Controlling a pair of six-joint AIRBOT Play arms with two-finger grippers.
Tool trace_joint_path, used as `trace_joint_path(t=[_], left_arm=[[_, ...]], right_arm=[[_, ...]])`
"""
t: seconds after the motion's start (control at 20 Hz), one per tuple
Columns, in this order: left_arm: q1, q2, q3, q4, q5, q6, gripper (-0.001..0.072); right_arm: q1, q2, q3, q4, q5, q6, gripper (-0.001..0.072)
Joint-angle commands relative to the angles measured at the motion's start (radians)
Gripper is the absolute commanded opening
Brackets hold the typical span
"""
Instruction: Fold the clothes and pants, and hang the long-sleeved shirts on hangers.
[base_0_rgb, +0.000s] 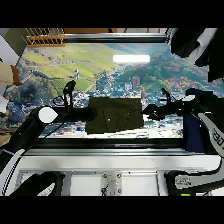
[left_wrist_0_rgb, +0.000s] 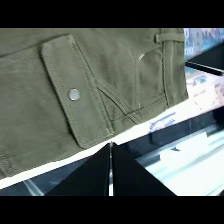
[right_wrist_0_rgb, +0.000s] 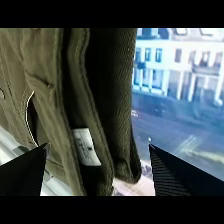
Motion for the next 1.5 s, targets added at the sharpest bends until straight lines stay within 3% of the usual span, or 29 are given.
trace_joint_path(t=[0.0, 0.2, 0.4, 0.45, 0.5, 0.55, 0.65, 0.8, 1.0, 1.2, 1.45], left_arm=[[-0.017, -0.073, 0.068, 0.0, -0.059, -0.003, 0.0026], [-0.017, -0.123, 0.113, -0.001, -0.085, -0.003, 0.0026], [-0.017, -0.127, 0.116, 0.0, -0.092, -0.003, 0.0027], [-0.017, -0.127, 0.116, 0.0, -0.098, -0.003, 0.0026], [-0.017, -0.127, 0.116, 0.0, -0.104, -0.003, 0.0026], [-0.017, -0.127, 0.116, 0.0, -0.105, -0.003, 0.0026], [-0.017, -0.127, 0.116, 0.0, -0.104, -0.003, 0.0026], [-0.017, -0.127, 0.116, 0.0, -0.104, -0.003, 0.0026], [-0.017, -0.127, 0.116, 0.0, -0.103, -0.003, 0.0026], [-0.017, -0.127, 0.116, 0.0, -0.103, -0.003, 0.0027], [-0.017, -0.127, 0.116, 0.0, -0.102, -0.003, 0.0026]], right_arm=[[0.032, -0.076, 0.011, 0.07, 0.0, -0.049, 0.0703], [0.123, -0.087, 0.019, 0.091, -0.059, -0.037, 0.0702], [0.203, -0.087, 0.02, 0.224, -0.103, -0.062, 0.0693], [0.216, -0.087, 0.02, 0.247, -0.111, -0.086, 0.0597], [0.225, -0.087, 0.02, 0.254, -0.114, -0.124, 0.0345], [0.231, -0.087, 0.02, 0.262, -0.114, -0.163, 0.0139], [0.23, -0.074, 0.024, 0.259, -0.117, -0.188, 0.0032], [0.156, 0.008, 0.101, 0.143, -0.117, -0.062, 0.0031], [-0.089, 0.169, 0.314, -0.187, -0.107, 0.19, 0.0032], [-0.375, 0.257, 0.441, -0.214, -0.126, 0.248, 0.0031], [-0.647, 0.312, 0.443, -0.208, -0.127, 0.268, 0.0031]])
